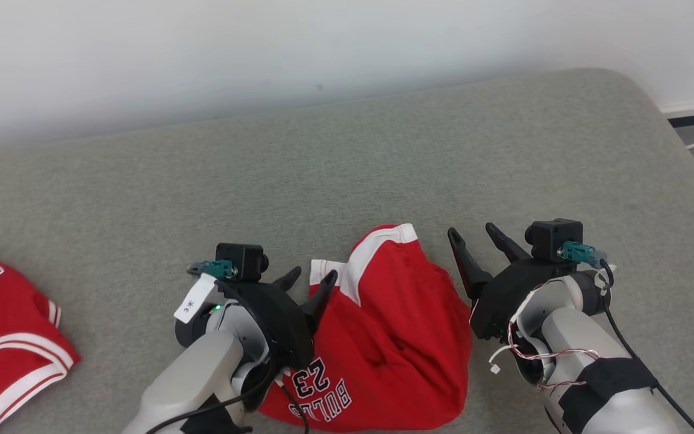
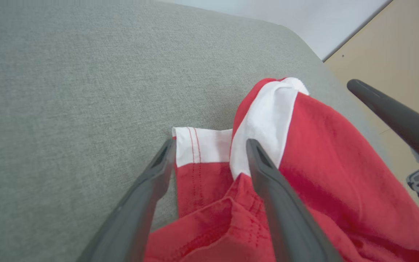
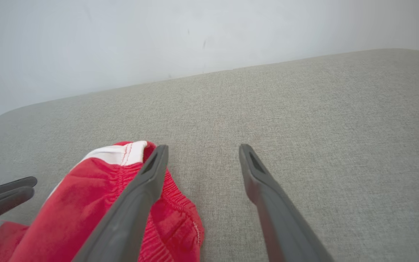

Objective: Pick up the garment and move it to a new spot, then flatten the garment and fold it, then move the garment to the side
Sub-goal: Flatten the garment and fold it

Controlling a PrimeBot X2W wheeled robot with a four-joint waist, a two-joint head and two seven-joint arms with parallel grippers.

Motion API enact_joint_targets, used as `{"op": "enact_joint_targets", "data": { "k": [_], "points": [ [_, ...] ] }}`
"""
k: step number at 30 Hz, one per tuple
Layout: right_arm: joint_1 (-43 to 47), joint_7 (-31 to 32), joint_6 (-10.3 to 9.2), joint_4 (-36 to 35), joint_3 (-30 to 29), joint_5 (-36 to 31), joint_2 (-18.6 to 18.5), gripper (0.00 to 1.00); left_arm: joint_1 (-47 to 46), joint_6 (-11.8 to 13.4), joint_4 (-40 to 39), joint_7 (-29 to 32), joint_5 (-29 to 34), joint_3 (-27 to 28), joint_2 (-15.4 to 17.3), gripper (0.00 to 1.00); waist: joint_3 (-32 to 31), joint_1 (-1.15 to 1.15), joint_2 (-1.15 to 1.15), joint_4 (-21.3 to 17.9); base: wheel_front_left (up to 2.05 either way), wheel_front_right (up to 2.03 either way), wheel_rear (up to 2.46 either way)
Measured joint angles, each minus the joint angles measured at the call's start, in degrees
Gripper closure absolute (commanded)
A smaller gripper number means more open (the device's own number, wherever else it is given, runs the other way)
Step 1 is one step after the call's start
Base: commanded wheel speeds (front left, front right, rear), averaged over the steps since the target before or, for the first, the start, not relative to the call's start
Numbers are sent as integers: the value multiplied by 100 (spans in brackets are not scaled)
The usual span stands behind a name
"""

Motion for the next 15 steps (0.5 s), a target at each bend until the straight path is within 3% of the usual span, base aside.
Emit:
{"op": "enact_joint_targets", "data": {
  "k": [15],
  "points": [
    [188,-280,4,-159,21,-16,-25,0,-411,-1,709,-92,69,-285,148,0,113,0,0,-609,0,0,0]
  ]
}}
